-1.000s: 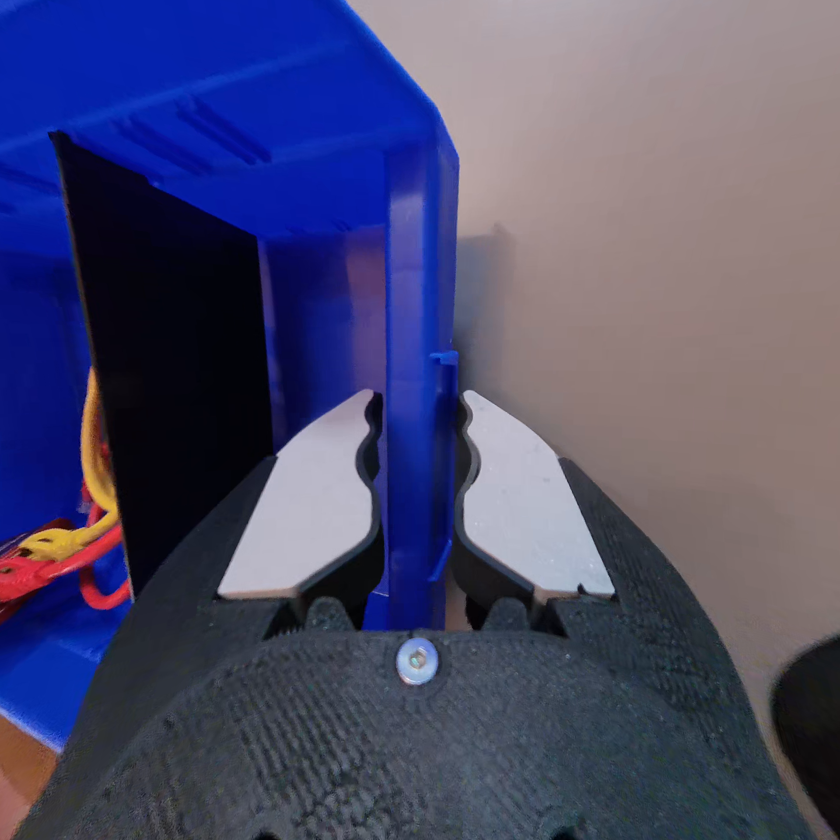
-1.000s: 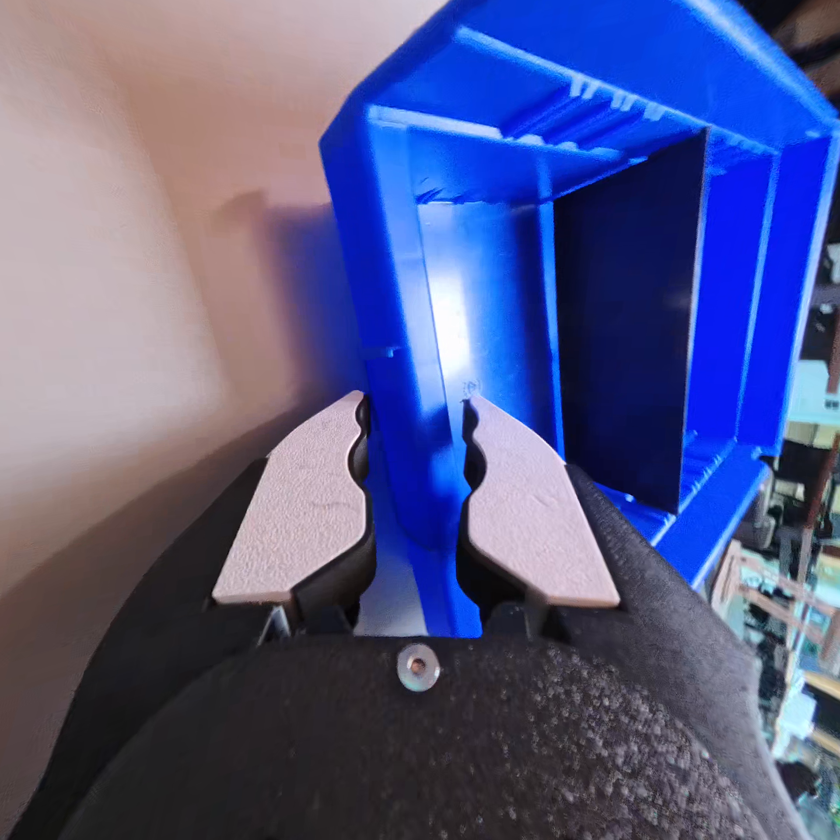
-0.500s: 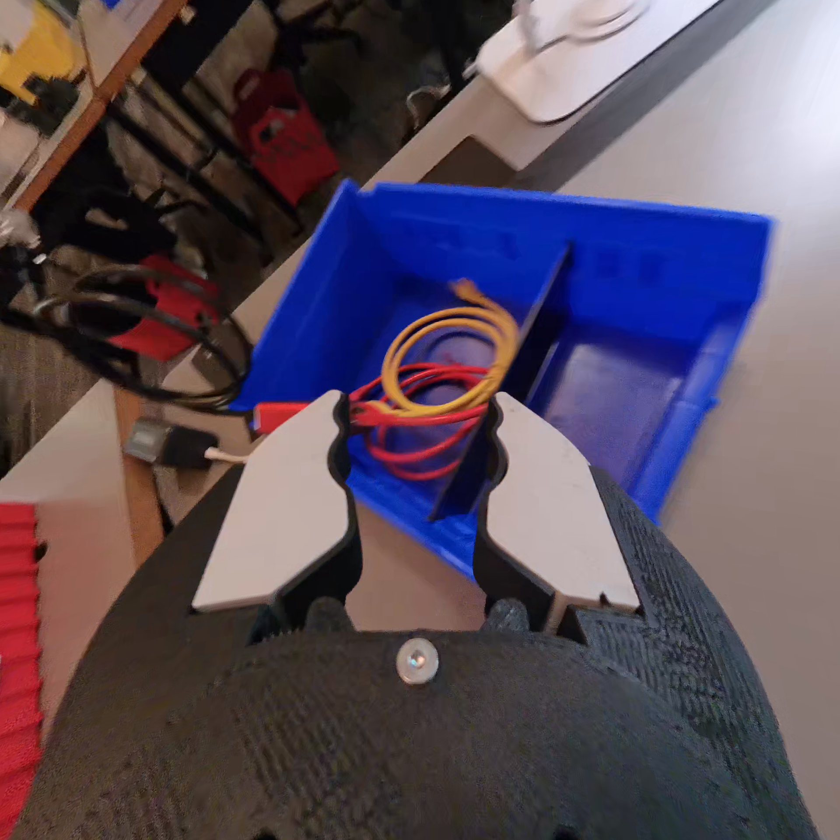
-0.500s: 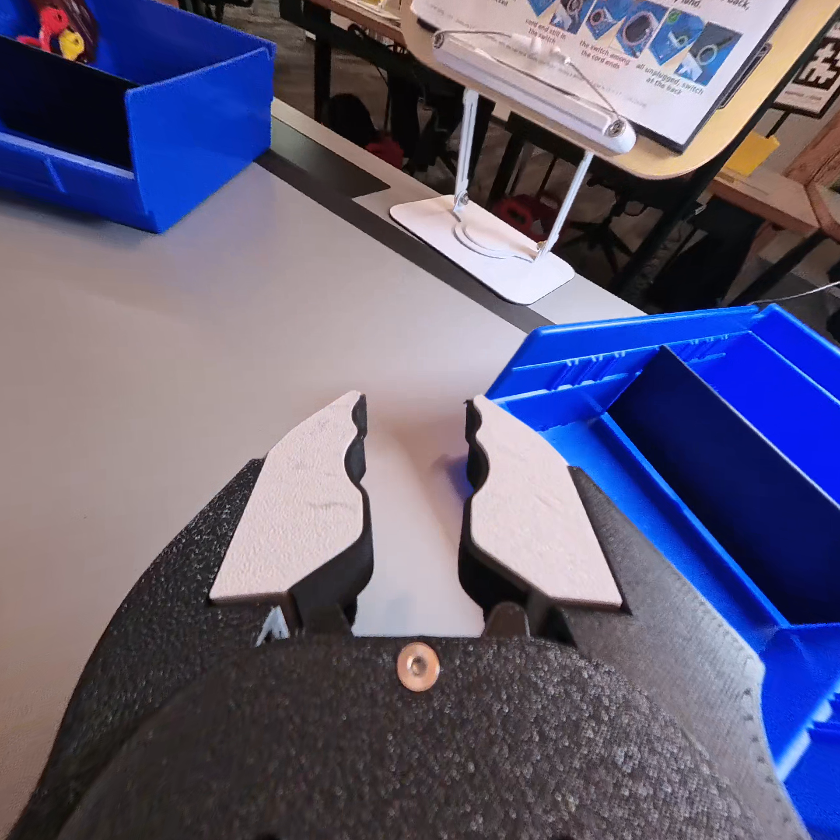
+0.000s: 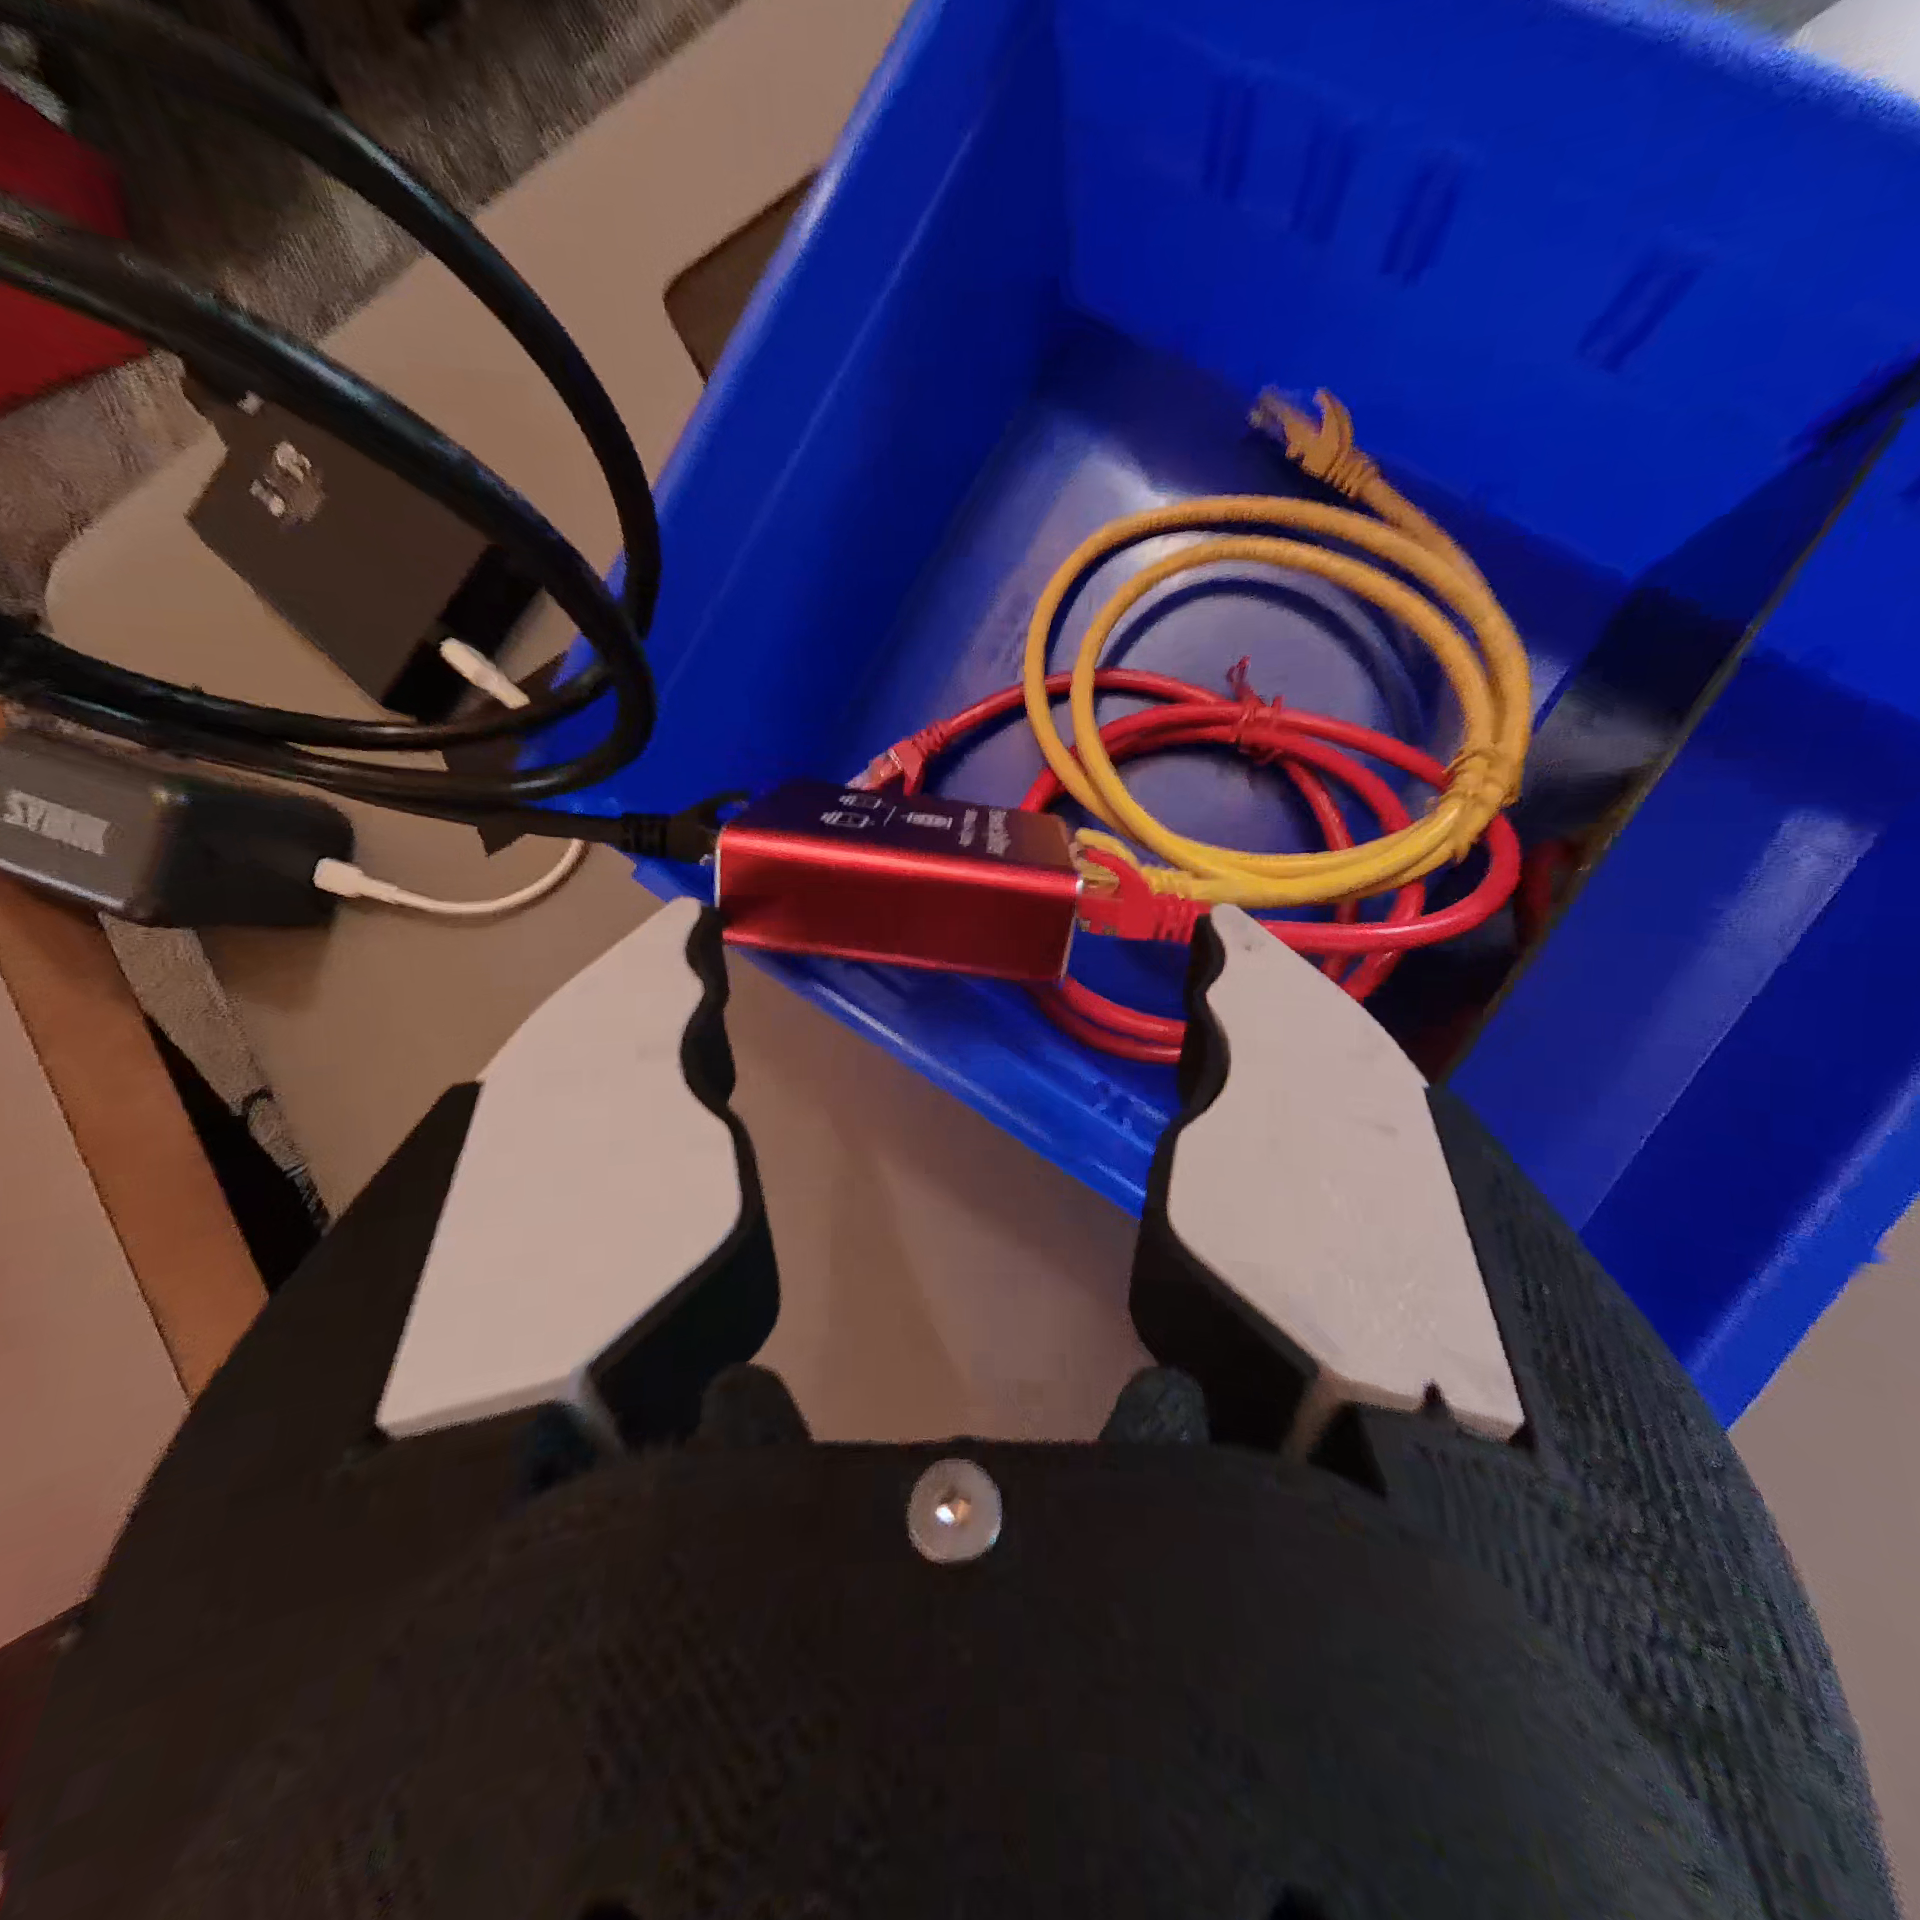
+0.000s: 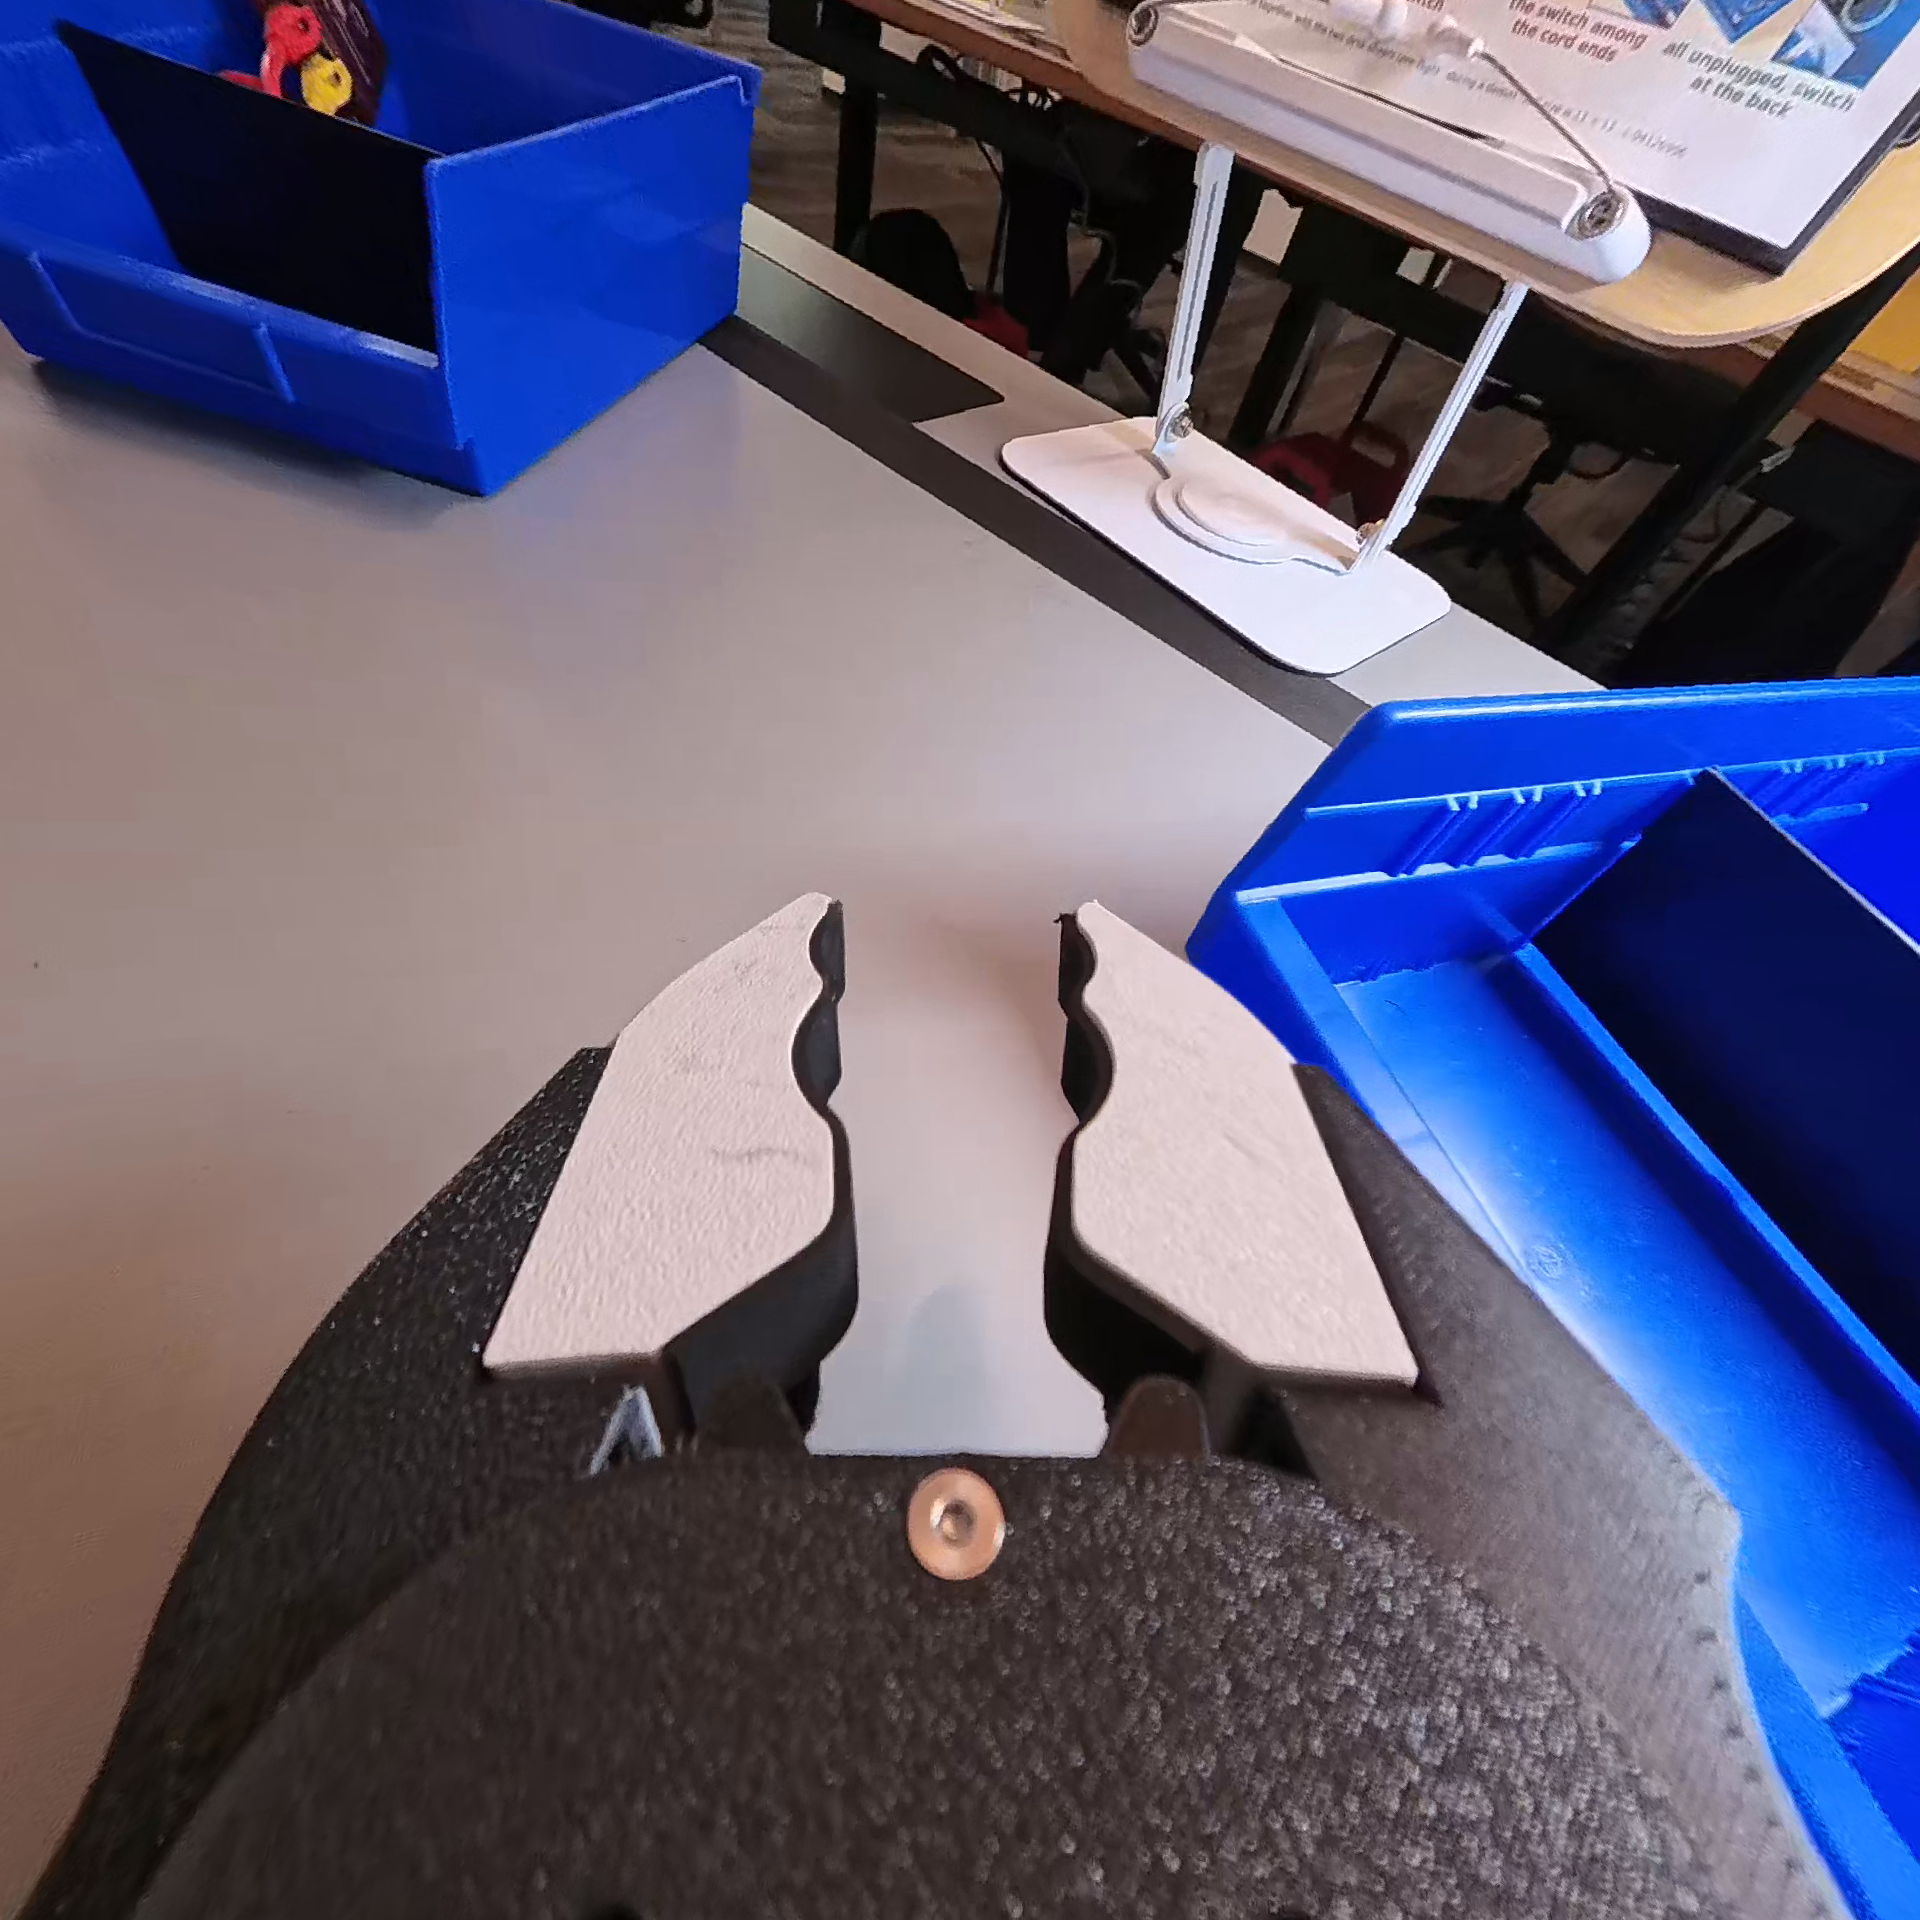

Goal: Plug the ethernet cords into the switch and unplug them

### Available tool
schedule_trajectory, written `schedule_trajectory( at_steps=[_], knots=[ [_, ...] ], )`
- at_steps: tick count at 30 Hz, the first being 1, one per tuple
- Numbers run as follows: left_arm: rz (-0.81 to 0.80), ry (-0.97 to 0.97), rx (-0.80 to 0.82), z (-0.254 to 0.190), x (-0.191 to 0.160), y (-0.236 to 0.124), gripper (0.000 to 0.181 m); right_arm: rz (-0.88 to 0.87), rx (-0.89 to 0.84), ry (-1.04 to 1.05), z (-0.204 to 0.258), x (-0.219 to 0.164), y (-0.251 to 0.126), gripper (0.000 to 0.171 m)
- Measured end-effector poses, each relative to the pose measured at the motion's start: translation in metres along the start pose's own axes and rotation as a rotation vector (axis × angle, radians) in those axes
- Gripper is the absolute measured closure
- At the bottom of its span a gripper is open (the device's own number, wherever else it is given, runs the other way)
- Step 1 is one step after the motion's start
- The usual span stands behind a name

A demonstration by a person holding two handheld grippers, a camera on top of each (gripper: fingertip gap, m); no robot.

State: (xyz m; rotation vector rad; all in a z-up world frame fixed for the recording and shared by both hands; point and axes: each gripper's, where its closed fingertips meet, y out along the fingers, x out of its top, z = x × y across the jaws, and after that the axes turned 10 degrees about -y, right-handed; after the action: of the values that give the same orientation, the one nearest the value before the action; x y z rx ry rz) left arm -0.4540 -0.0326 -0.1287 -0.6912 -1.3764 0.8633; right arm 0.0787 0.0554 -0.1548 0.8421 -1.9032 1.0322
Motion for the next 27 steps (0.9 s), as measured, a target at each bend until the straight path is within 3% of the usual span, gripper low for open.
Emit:
schedule_trajectory(
  at_steps=[7,10,16,22,27],
  knots=[
    [0.132,0.063,0.014,0.007,-0.008,0.016,0.088,0.019,0.042,0.000,0.008,-0.005,0.007,0.133],
    [0.159,0.127,0.045,0.010,-0.006,0.015,0.109,0.021,0.046,-0.012,0.010,-0.006,0.005,0.133],
    [0.153,0.224,0.123,0.013,-0.003,0.010,0.110,0.009,0.046,-0.020,0.010,-0.005,0.001,0.136],
    [0.007,0.444,0.309,0.004,0.031,-0.038,0.110,-0.035,0.031,-0.021,0.007,0.007,-0.005,0.136],
    [-0.269,0.621,0.442,-0.030,0.075,-0.106,0.110,-0.091,0.025,-0.009,0.005,0.023,-0.009,0.136]
  ],
)
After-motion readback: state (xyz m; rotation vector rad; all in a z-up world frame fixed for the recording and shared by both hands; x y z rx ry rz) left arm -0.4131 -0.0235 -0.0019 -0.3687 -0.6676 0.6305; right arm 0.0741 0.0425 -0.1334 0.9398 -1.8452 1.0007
